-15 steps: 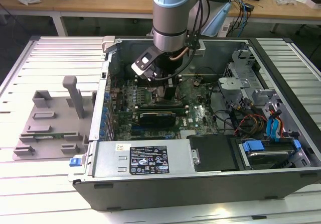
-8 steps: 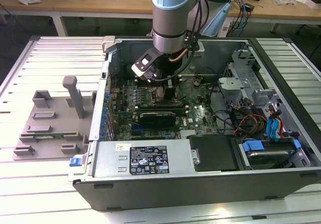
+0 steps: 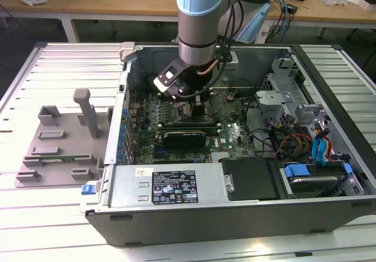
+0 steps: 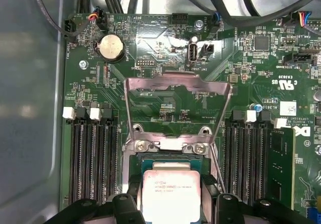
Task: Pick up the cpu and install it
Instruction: 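Place the cpu into insertion slot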
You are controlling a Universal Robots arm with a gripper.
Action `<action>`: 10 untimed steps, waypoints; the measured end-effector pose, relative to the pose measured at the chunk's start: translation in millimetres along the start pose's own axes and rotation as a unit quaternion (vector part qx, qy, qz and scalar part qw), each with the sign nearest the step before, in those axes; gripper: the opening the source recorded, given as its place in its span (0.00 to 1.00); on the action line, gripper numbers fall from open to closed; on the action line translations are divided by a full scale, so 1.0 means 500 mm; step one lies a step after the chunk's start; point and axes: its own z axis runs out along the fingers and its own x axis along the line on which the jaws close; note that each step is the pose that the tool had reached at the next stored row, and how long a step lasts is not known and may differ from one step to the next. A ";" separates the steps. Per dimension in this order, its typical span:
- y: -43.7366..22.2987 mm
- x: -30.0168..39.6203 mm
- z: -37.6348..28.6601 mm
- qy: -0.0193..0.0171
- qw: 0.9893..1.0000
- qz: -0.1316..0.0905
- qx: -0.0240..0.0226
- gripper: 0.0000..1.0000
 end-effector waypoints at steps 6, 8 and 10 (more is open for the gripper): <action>-0.001 0.000 0.002 0.000 1.000 0.000 0.000 0.55; -0.001 0.000 0.002 0.000 1.000 0.000 0.000 0.55; -0.001 0.000 0.002 0.000 1.000 0.000 0.000 0.55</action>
